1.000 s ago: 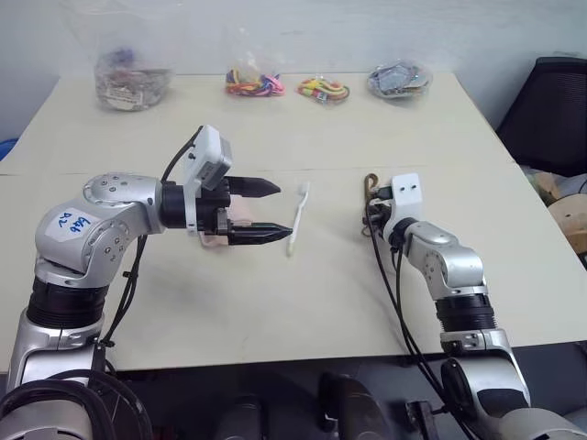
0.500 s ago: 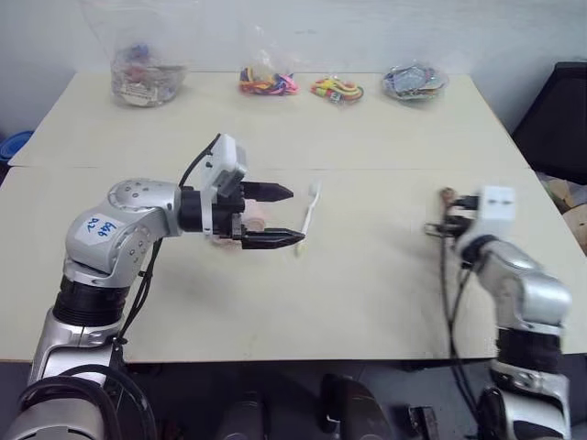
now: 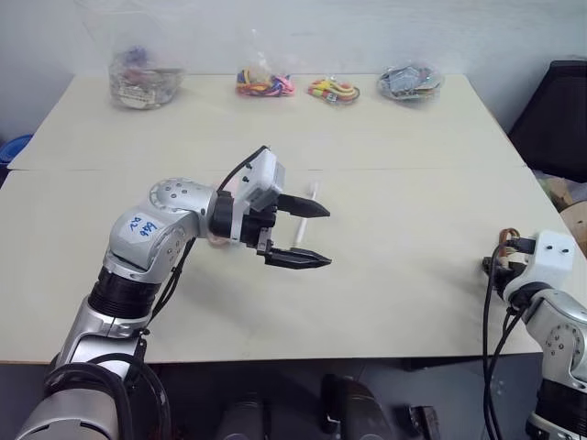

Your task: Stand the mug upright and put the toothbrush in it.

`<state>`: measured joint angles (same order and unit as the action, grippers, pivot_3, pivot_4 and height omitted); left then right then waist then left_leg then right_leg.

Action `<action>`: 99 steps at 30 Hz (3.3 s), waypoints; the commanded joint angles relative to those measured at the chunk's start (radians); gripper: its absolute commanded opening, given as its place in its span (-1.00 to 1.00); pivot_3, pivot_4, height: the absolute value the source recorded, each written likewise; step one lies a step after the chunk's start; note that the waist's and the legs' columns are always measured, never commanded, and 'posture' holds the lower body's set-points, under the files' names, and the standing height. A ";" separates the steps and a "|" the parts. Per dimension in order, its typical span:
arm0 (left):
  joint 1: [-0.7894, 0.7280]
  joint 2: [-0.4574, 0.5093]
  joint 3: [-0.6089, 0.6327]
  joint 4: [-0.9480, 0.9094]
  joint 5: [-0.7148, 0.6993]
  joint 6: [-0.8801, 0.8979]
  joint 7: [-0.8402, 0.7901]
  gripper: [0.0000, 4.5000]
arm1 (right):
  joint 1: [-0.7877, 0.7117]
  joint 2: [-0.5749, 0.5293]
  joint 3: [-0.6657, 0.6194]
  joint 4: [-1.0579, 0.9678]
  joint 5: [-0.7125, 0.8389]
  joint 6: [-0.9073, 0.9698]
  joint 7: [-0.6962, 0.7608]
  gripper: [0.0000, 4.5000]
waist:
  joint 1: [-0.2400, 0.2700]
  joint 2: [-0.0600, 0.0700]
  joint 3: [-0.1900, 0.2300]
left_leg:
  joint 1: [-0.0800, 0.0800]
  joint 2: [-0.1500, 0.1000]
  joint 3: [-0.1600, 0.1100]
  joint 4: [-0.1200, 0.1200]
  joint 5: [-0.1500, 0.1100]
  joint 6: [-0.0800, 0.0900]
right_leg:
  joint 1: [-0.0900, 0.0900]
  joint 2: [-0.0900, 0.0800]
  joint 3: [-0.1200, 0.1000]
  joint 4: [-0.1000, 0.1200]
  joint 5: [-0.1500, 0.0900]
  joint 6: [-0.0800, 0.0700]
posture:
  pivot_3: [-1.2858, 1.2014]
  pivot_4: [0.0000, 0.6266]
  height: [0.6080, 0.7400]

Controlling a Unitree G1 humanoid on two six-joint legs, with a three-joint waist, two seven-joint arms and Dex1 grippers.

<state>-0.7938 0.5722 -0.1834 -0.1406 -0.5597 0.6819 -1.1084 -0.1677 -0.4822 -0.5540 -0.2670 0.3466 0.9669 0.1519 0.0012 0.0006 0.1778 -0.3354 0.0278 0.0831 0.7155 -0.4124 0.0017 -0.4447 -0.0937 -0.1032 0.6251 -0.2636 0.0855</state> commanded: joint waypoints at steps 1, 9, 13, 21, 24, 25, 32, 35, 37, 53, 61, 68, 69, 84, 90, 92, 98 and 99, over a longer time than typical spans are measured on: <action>0.032 0.032 0.075 -0.040 -0.009 0.037 0.058 1.00 | -0.002 -0.139 -0.012 -0.078 0.016 -0.002 0.086 0.70 | -0.001 0.001 0.001 | 0.000 0.000 0.000 0.000 0.000 0.000 | 0.000 0.000 0.000 0.000 0.000 0.000 | 0.03 -0.52 1.00; 0.116 0.050 0.416 -0.152 -0.102 0.451 0.474 1.00 | -0.192 -0.406 0.084 -0.270 0.382 0.099 0.505 0.84 | -0.004 0.001 0.001 | 0.000 0.002 -0.010 -0.001 0.000 0.000 | 0.000 0.001 0.001 0.000 0.000 0.000 | 0.03 -0.52 1.00; 0.116 0.024 0.594 -0.142 -0.034 0.769 0.708 1.00 | -0.327 -0.437 0.165 -0.321 0.580 0.145 0.606 0.84 | 0.001 0.000 0.002 | 0.000 0.001 -0.014 0.000 0.000 0.000 | 0.001 0.000 -0.001 -0.001 0.000 0.000 | 0.03 -0.52 1.00; -0.001 -0.096 0.714 0.094 0.087 0.933 1.004 1.00 | -0.461 -0.434 0.308 -0.320 0.644 0.081 0.684 0.84 | 0.034 -0.007 0.002 | -0.004 -0.002 -0.017 0.002 0.000 0.001 | 0.002 -0.003 -0.006 -0.002 0.001 0.001 | 0.03 -0.52 1.00; -0.048 -0.128 0.698 0.209 0.096 0.933 1.054 1.00 | -0.468 -0.430 0.332 -0.307 0.631 0.057 0.681 0.84 | 0.033 -0.008 0.002 | -0.004 -0.003 -0.016 0.002 0.000 0.001 | 0.002 -0.003 -0.006 -0.002 0.001 0.002 | 0.03 -0.52 1.00; -0.064 -0.138 0.699 0.254 0.092 0.933 1.070 1.00 | -0.464 -0.430 0.334 -0.308 0.629 0.050 0.678 0.84 | 0.029 -0.008 0.002 | -0.004 -0.003 -0.016 0.002 0.000 0.001 | 0.002 -0.003 -0.006 -0.002 0.001 0.002 | 0.03 -0.52 1.00; -0.139 -0.115 0.614 0.462 0.025 0.933 1.095 1.00 | -0.416 -0.422 0.314 -0.335 0.650 0.026 0.642 0.84 | 0.026 -0.008 0.002 | -0.002 -0.003 -0.014 0.002 0.000 0.000 | 0.001 -0.003 -0.006 -0.001 0.001 0.002 | 0.03 -0.52 1.00; -0.167 -0.101 0.554 0.524 0.001 0.933 1.080 1.00 | -0.409 -0.421 0.318 -0.340 0.650 0.016 0.628 0.84 | 0.028 -0.007 0.002 | -0.002 -0.003 -0.015 0.002 0.000 0.000 | 0.002 -0.004 -0.006 -0.001 0.001 0.002 | 0.03 -0.52 1.00; -0.186 -0.090 0.493 0.569 -0.023 0.933 1.063 0.82 | -0.406 -0.418 0.315 -0.341 0.655 0.010 0.616 0.86 | 0.029 -0.007 0.002 | -0.002 -0.004 -0.015 0.002 0.000 0.000 | 0.002 -0.005 -0.006 -0.001 0.001 0.002 | 0.03 -0.52 1.00; -0.258 -0.012 0.322 0.676 -0.066 0.933 0.967 -0.99 | -0.371 -0.429 0.314 -0.366 0.681 -0.017 0.565 0.86 | 0.024 -0.007 0.002 | -0.002 -0.004 -0.007 0.002 0.001 0.000 | 0.002 -0.004 -0.007 -0.001 0.001 0.002 | 0.03 -0.52 1.00; -0.144 -0.055 0.388 0.285 0.050 0.504 0.954 -0.99 | -0.335 -0.410 0.326 -0.362 0.658 -0.026 0.523 0.86 | 0.022 -0.009 0.003 | -0.003 -0.003 -0.006 0.001 0.001 0.000 | 0.001 -0.004 -0.007 -0.002 0.001 0.002 | 0.03 -0.52 1.00; 0.160 -0.166 0.258 0.094 0.311 -0.179 0.968 -0.99 | -0.328 -0.356 0.362 -0.323 0.611 -0.050 0.474 0.86 | 0.024 -0.009 0.003 | -0.002 -0.002 -0.002 0.000 0.001 -0.001 | 0.001 -0.004 -0.005 -0.003 0.001 0.002 | 0.03 -0.52 1.00; 0.198 -0.171 0.230 0.112 0.360 -0.264 0.971 -0.99 | -0.329 -0.353 0.362 -0.320 0.613 -0.049 0.476 0.86 | 0.025 -0.009 0.003 | -0.002 -0.002 -0.002 0.001 0.001 -0.001 | 0.001 -0.004 -0.005 -0.002 0.002 0.003 | 0.03 -0.52 1.00; 0.469 -0.202 0.248 0.150 0.482 -0.539 0.957 -0.14 | -0.373 -0.363 0.392 -0.276 0.630 -0.029 0.503 0.86 | 0.023 -0.009 0.003 | -0.002 0.001 -0.003 0.001 0.000 0.001 | 0.001 -0.005 -0.006 -0.003 0.002 0.003 | 0.03 -0.52 1.00; 0.559 -0.178 0.323 -0.074 0.422 -0.347 0.933 0.71 | -0.429 -0.319 0.493 -0.175 0.539 -0.046 0.506 0.86 | 0.021 -0.008 0.003 | -0.002 0.003 -0.004 0.001 0.000 0.001 | 0.001 -0.005 -0.005 -0.003 0.002 0.003 | 0.03 -0.52 1.00; 0.581 -0.153 0.372 -0.176 0.338 -0.209 0.894 0.97 | -0.468 -0.279 0.544 -0.105 0.482 -0.038 0.472 0.86 | 0.022 -0.008 0.003 | -0.002 0.003 -0.007 0.001 0.000 0.001 | 0.001 -0.005 -0.005 -0.003 0.002 0.003 | 0.03 -0.52 1.00; 0.613 0.173 0.573 -0.405 -0.098 0.221 0.527 0.97 | -0.615 -0.074 0.667 0.190 0.305 0.016 0.315 0.86 | -0.003 -0.009 0.003 | -0.002 0.005 -0.012 0.001 0.000 0.001 | 0.000 -0.004 -0.006 -0.001 0.001 0.001 | 0.03 -0.52 1.00; 0.631 0.270 0.607 -0.417 -0.145 0.248 0.434 0.97 | -0.646 -0.023 0.666 0.250 0.286 0.019 0.286 0.86 | -0.006 -0.008 0.003 | -0.003 0.005 -0.013 0.001 0.001 0.000 | -0.001 -0.004 -0.007 -0.001 0.001 0.000 | 0.03 -0.52 1.00</action>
<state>-0.1689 0.7563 0.3489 -0.4785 -0.5933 0.8708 -0.5294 -0.7759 -0.5453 0.1133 -0.0761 0.6697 0.9803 0.4854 -0.0051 -0.0079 0.1810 -0.3383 0.0320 0.0700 0.7161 -0.4119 0.0021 -0.4459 -0.0981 -0.1099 0.6246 -0.2636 0.0844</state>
